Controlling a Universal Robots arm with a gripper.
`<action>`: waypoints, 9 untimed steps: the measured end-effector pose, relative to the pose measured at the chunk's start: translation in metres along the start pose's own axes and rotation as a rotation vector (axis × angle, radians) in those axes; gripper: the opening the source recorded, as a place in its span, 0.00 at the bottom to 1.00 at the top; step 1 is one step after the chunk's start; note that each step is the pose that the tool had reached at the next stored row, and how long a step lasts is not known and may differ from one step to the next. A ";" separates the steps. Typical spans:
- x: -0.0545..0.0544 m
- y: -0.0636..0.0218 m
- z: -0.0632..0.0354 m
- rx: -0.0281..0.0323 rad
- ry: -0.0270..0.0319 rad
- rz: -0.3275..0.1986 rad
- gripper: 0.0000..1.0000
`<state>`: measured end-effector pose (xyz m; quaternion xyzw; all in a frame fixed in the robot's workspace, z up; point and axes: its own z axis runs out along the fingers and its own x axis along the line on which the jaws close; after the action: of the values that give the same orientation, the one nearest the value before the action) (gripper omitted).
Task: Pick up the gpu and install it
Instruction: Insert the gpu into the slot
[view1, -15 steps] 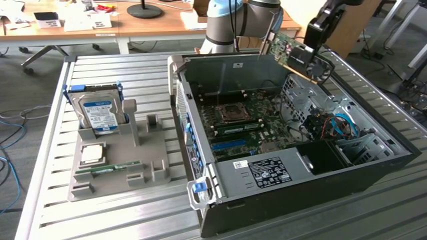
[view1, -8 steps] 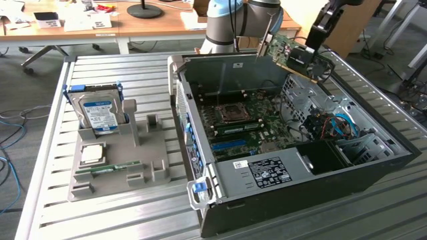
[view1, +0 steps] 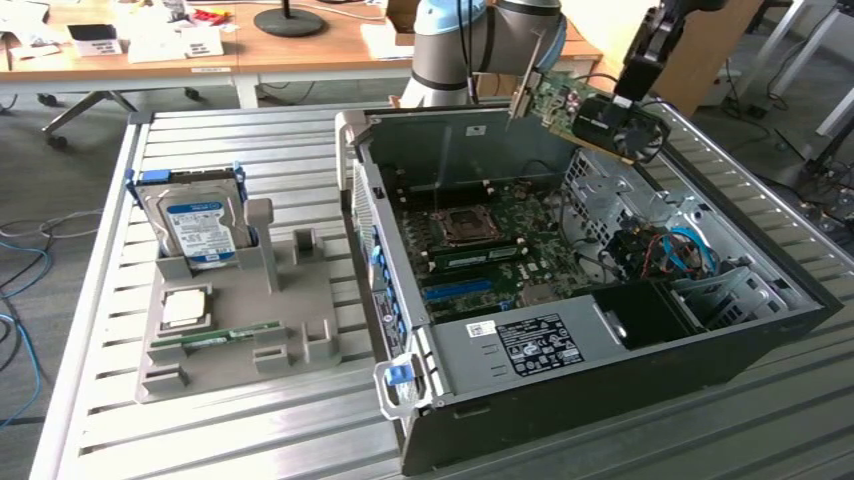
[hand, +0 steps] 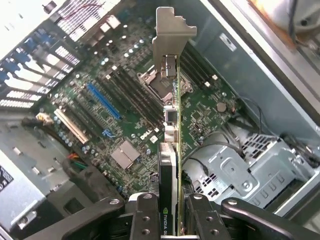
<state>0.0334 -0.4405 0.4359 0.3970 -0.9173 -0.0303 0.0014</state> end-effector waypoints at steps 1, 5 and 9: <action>0.000 0.0000 0.0000 -0.0003 0.0008 -0.015 0.27; 0.000 0.0000 0.0001 -0.0015 0.0040 -0.071 0.27; 0.000 0.0000 0.0001 -0.0026 0.0071 -0.125 0.27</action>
<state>0.0334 -0.4405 0.4358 0.4538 -0.8906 -0.0301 0.0033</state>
